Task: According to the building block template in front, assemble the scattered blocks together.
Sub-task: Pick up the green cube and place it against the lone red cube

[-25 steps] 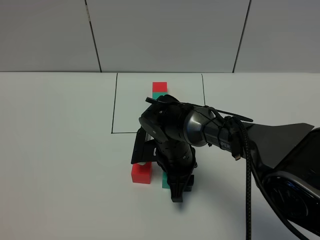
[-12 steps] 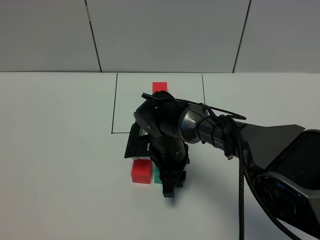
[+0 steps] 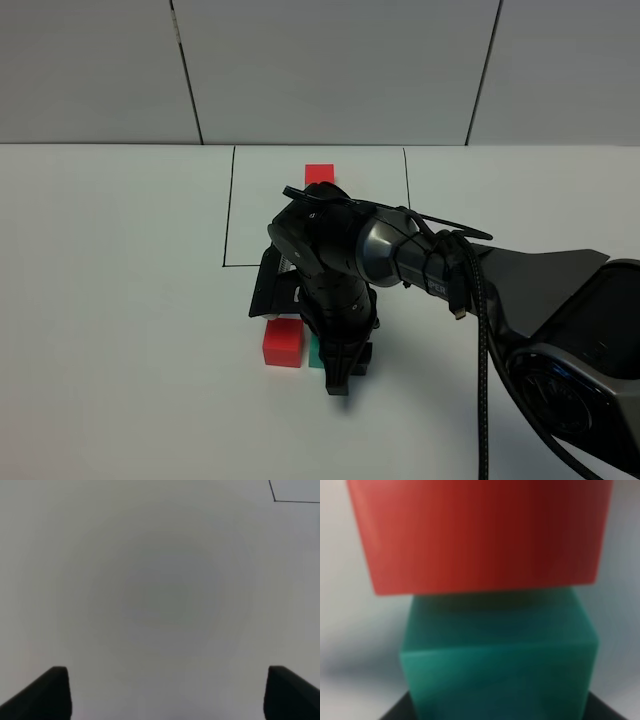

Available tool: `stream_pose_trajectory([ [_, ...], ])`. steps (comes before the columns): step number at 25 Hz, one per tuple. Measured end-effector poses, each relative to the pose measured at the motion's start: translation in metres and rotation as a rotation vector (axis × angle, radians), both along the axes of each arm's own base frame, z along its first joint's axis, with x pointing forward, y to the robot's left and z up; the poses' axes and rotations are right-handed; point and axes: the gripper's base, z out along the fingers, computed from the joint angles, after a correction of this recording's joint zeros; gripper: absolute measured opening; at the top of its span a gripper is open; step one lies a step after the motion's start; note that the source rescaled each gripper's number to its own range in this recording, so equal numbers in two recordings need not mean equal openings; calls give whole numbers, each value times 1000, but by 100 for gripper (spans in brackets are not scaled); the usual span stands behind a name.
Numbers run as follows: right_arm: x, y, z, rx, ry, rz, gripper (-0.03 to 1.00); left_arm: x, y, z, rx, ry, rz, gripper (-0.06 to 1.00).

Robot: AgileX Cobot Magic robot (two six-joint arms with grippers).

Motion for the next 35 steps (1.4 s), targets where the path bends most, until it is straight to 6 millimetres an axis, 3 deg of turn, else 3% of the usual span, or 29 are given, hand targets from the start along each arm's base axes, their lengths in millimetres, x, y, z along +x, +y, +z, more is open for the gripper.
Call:
stream_pose_trajectory([
  [35, -3, 4, -3, -5, 13, 5, 0, 0, 0, 0, 0, 0, 0, 94],
])
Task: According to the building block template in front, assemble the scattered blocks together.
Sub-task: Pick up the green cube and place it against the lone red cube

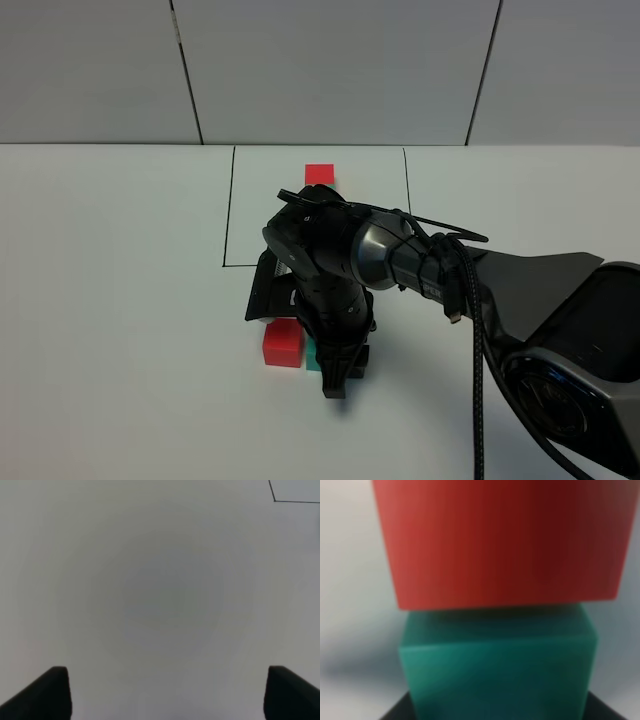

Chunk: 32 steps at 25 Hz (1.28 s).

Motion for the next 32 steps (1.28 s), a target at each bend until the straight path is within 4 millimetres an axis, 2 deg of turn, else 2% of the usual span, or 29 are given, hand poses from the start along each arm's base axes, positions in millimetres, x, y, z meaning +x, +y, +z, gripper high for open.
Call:
stream_pose_trajectory([
  [26, 4, 6, 0, 20, 3, -20, 0, 0, 0, 0, 1, 0, -1, 94],
  [27, 4, 6, 0, 20, 3, -20, 4, 0, 0, 0, 1, 0, -1, 94],
  [29, 4, 6, 0, 25, 6, -22, 20, 0, 0, 0, 1, 0, -1, 94],
  [32, 3, 7, 0, 32, 9, -27, 60, 0, 0, 0, 1, 0, -1, 94],
])
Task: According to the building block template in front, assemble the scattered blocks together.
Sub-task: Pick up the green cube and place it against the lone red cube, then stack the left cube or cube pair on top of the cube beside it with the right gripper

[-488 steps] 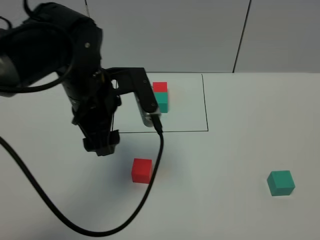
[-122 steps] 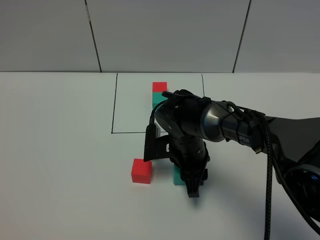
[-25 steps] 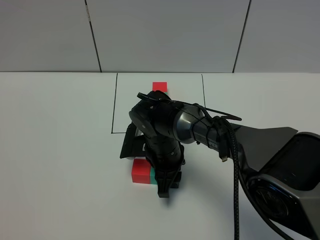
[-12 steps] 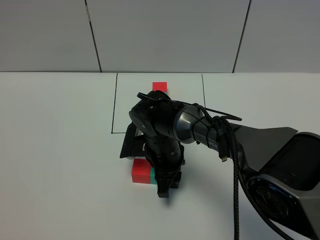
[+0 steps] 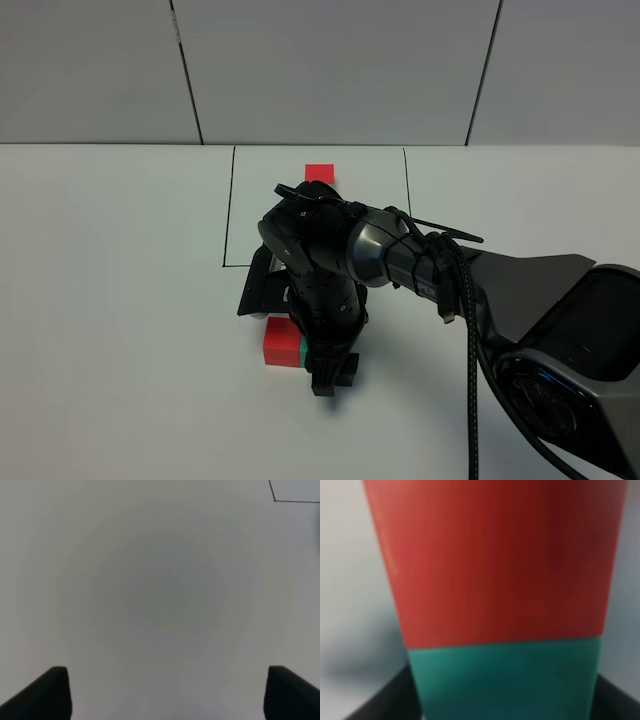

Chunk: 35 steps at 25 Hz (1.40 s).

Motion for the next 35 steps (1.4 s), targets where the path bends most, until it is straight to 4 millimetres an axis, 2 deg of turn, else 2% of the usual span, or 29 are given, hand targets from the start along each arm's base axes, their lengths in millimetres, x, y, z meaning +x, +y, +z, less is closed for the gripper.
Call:
stream_pose_trajectory([
  [2, 0, 0, 0, 1, -3, -16, 84, 0, 0, 0, 0, 0, 0, 94],
  [3, 0, 0, 0, -1, -7, -24, 91, 0, 0, 0, 0, 0, 0, 94],
  [5, 1, -1, 0, -5, -14, -40, 96, 0, 0, 0, 0, 0, 0, 94],
  [11, 2, -1, 6, 4, -49, -79, 98, 0, 0, 0, 0, 0, 0, 94],
  [14, 3, -1, 19, 26, -73, -104, 98, 0, 0, 0, 0, 0, 0, 94],
  [21, 12, -22, 85, 154, -170, -269, 98, 0, 0, 0, 0, 0, 0, 94],
  [24, 18, -39, 114, 232, -188, -369, 98, 0, 0, 0, 0, 0, 0, 94],
  [27, 29, -68, 139, 316, -193, -513, 97, 0, 0, 0, -1, 0, 1, 94],
  [35, 62, -181, 183, 462, -238, -902, 92, 0, 0, 0, -1, 0, 1, 94],
])
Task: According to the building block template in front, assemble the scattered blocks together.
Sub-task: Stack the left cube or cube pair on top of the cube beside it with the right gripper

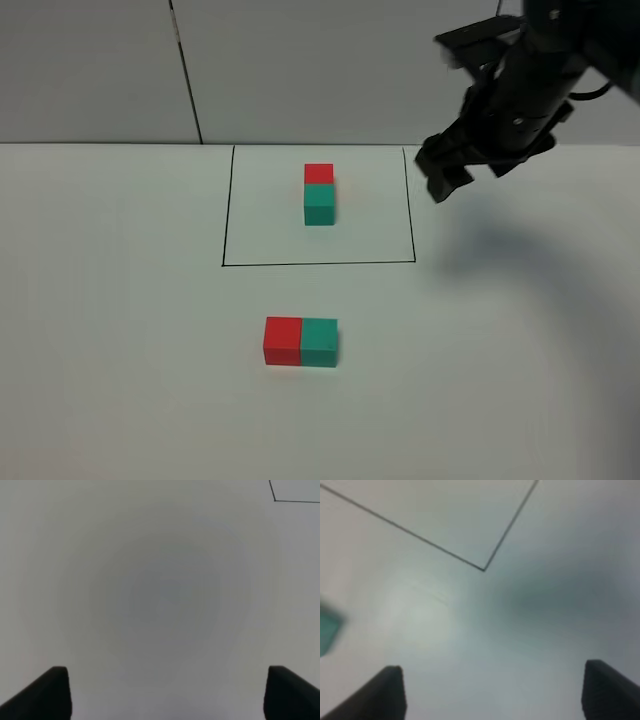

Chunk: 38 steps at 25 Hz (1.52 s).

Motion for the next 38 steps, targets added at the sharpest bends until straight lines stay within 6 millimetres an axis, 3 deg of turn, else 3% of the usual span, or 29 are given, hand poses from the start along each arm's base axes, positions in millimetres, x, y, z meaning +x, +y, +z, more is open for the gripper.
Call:
stream_pose_trajectory([
  [8, -5, -108, 39, 29, -81, -254, 89, 0, 0, 0, 0, 0, 0, 94],
  [12, -30, -148, 42, 23, -58, -350, 86, 0, 0, 0, 0, 0, 0, 94],
  [16, -69, -170, 43, 29, -38, -425, 85, 0, 0, 0, 0, 0, 0, 94],
  [20, -112, -174, 47, 30, -82, -466, 85, 0, 0, 0, 0, 0, 0, 94],
  [28, -212, -154, 51, 45, -190, -472, 85, 0, 0, 0, 0, 0, 0, 94],
  [34, -282, -139, 38, 53, -301, -472, 85, 0, 0, 0, 0, 0, 0, 94],
  [38, -316, -132, 30, 56, -366, -469, 85, 0, 0, 0, 0, 0, 0, 94],
])
